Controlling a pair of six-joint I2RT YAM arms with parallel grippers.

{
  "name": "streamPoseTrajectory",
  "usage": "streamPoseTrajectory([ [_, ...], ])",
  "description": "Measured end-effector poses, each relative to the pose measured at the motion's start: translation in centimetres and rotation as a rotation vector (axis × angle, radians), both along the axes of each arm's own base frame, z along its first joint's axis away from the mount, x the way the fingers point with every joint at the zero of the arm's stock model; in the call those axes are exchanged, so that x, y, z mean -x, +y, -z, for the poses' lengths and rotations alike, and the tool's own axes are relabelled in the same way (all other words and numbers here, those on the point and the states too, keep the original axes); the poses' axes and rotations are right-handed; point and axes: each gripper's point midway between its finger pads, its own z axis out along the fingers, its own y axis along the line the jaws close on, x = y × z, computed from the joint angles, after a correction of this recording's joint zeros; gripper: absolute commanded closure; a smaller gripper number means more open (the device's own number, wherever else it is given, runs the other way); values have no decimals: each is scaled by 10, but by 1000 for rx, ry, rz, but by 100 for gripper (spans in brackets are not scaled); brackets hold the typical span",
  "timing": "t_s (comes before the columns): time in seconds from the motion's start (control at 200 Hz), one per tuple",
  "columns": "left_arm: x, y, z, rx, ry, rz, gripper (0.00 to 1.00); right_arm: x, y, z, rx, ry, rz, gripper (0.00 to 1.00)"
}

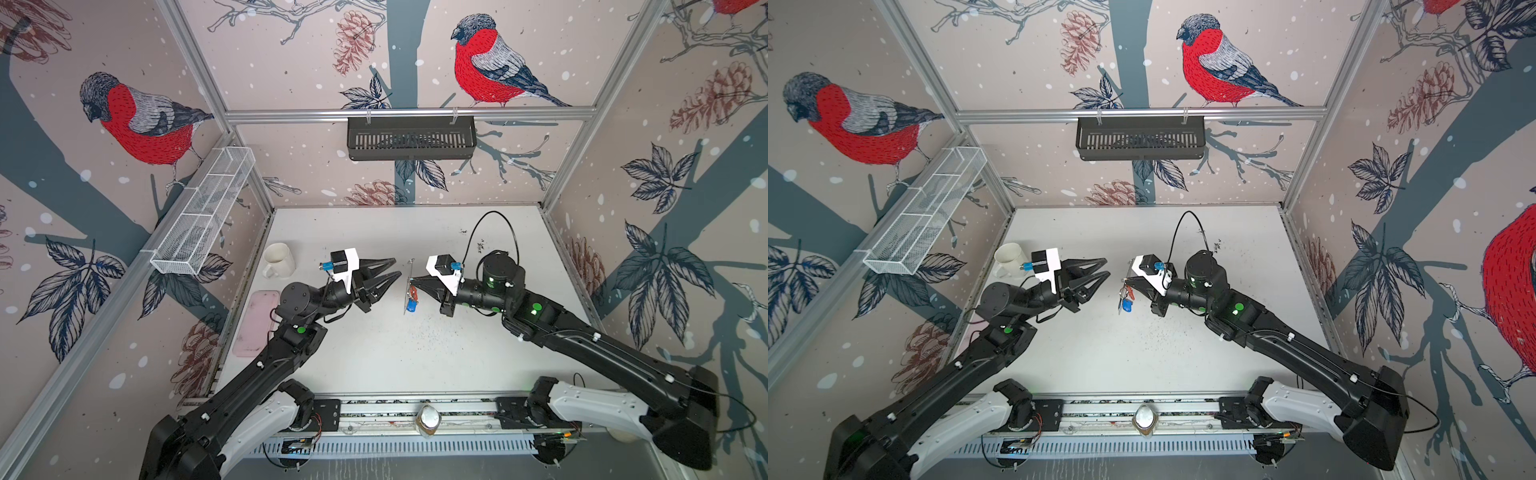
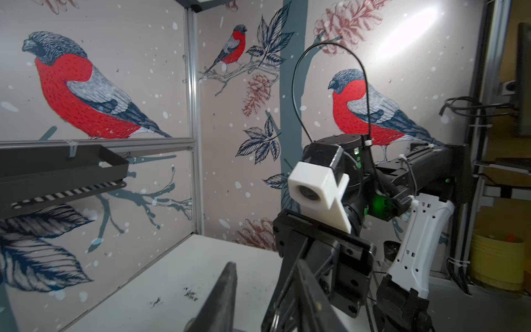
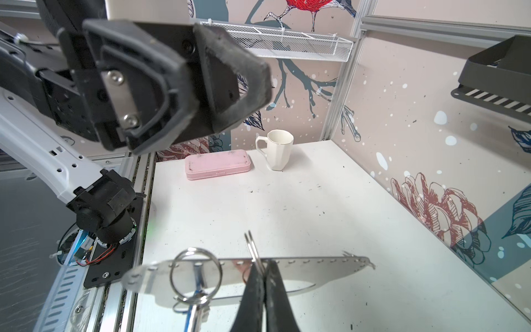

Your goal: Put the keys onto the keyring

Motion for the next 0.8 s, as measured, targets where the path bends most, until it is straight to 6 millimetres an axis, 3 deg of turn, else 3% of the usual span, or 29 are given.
streamPoseTrajectory([
  [0.2, -23, -7, 22, -193, 136, -106, 69, -6, 0, 2, 36, -6, 18, 100],
  [0.415, -24, -16, 64, -366, 233, -94, 69, -9, 1, 5, 73, -7, 25, 100],
  [0.795, -12, -15, 59, -377, 186, -64, 67, -9, 2, 13, 112, 15, 21, 100],
])
